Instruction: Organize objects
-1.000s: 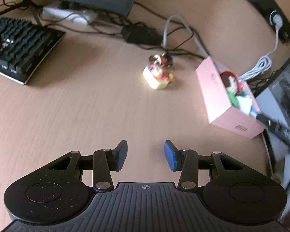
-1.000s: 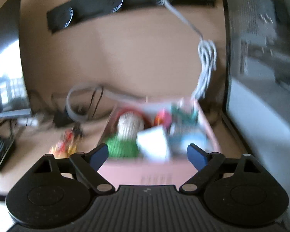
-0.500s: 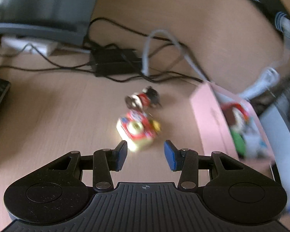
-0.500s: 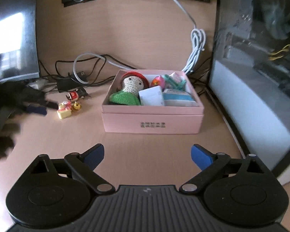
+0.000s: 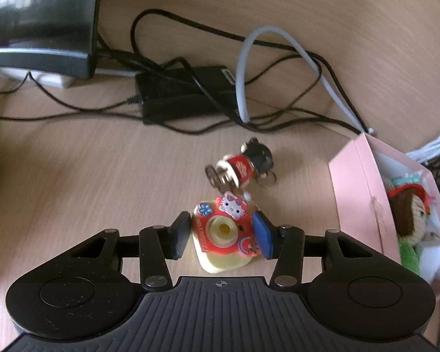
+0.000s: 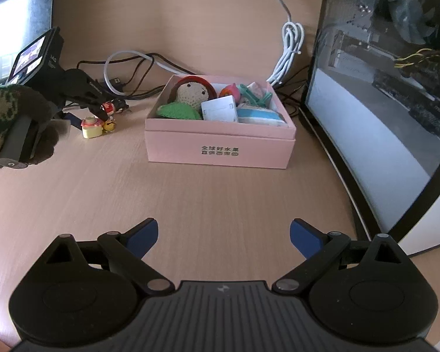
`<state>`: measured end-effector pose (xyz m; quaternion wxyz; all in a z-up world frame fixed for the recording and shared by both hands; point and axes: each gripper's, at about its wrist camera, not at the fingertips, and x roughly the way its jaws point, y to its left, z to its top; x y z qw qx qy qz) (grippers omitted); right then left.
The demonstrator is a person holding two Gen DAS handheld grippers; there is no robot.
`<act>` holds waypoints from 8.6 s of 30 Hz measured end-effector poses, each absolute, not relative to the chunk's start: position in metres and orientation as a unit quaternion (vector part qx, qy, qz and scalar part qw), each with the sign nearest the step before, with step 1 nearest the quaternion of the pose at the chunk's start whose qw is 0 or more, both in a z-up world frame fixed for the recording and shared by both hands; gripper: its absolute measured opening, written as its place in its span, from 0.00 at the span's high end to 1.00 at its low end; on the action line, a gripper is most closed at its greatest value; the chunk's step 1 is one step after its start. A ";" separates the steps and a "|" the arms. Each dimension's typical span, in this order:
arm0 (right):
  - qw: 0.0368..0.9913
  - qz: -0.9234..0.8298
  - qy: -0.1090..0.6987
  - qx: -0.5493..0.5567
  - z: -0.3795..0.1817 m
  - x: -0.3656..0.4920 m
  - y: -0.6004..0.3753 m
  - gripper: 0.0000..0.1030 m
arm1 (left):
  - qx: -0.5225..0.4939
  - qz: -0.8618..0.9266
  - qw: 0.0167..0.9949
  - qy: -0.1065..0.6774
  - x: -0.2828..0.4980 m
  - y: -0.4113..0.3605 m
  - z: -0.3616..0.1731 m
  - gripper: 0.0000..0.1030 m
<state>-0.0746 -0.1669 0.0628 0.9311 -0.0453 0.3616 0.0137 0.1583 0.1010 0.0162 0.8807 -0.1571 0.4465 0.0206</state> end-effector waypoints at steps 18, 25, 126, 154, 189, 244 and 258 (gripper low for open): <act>0.912 0.205 0.343 -0.090 0.052 0.005 -0.058 0.06 | -0.203 0.027 0.866 0.457 -0.029 0.180 0.022 0.52; 0.904 0.237 0.347 -0.074 0.051 0.101 0.010 0.06 | -0.238 0.045 0.860 0.449 -0.053 0.205 0.023 0.52; 0.903 0.132 0.407 -0.033 0.009 0.016 -0.122 0.65 | -0.149 -0.038 0.875 0.459 -0.034 0.093 0.016 0.51; 0.941 0.088 0.320 0.069 0.061 -0.058 -0.236 0.65 | -0.162 -0.176 0.907 0.346 0.132 0.008 0.172 0.52; 0.952 0.088 0.289 0.055 0.083 0.049 -0.213 0.45 | -0.184 -0.103 0.880 0.425 0.047 0.057 0.043 0.61; 0.914 -0.068 0.401 0.006 0.025 0.013 -0.150 0.14 | -0.082 -0.134 0.913 0.377 0.035 0.058 0.050 0.01; 0.914 0.008 0.406 -0.007 0.001 -0.059 -0.164 0.00 | -0.036 -0.036 0.915 0.400 -0.043 0.017 0.002 0.01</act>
